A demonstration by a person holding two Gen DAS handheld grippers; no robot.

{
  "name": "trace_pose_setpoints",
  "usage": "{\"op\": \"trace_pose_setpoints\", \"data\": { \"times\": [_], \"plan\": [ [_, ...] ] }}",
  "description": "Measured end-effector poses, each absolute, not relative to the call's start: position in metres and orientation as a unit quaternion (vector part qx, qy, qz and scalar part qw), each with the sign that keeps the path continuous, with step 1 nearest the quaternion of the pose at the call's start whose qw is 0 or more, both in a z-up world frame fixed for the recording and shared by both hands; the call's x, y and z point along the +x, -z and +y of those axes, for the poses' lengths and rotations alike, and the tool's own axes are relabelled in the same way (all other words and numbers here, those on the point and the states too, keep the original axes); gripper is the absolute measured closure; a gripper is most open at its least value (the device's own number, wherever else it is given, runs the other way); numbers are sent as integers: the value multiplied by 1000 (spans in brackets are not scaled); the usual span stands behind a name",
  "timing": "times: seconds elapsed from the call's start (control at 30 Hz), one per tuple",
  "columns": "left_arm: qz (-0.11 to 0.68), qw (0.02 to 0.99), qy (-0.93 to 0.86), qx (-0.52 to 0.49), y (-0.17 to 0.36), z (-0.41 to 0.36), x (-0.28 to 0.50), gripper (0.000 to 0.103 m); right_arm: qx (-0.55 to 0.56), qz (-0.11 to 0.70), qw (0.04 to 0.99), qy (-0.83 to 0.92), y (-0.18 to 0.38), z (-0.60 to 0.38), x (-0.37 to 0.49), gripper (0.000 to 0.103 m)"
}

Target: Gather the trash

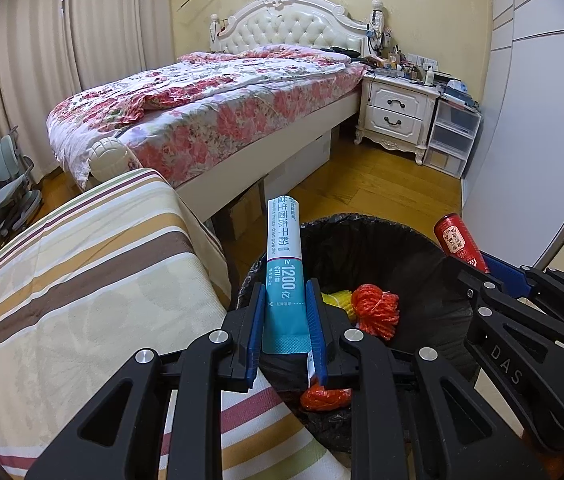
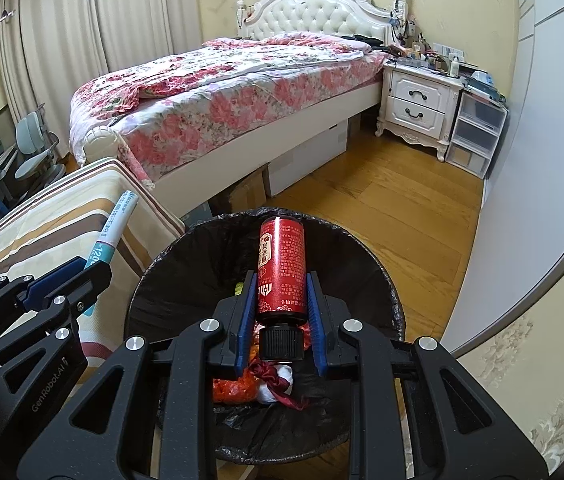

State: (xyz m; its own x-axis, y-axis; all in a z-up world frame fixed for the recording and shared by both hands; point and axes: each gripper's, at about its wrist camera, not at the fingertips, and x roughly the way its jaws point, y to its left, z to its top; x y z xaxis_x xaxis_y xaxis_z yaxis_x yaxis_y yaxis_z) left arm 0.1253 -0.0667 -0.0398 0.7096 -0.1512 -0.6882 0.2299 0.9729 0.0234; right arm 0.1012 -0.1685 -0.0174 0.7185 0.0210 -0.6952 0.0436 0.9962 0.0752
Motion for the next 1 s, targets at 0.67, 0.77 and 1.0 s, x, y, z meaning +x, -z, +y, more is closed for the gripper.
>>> {"op": "trace_pose_setpoints", "data": {
  "times": [0.67, 0.77, 1.0],
  "plan": [
    [371, 922, 100, 50, 46, -71, 128, 45, 51, 379, 924, 28, 27, -184, 107, 59],
    [366, 924, 99, 47, 44, -70, 126, 39, 52, 374, 925, 39, 26, -187, 105, 47],
    [357, 928, 91, 53, 41, -68, 124, 29, 56, 364, 928, 58, 22, -195, 99, 28]
  ]
}}
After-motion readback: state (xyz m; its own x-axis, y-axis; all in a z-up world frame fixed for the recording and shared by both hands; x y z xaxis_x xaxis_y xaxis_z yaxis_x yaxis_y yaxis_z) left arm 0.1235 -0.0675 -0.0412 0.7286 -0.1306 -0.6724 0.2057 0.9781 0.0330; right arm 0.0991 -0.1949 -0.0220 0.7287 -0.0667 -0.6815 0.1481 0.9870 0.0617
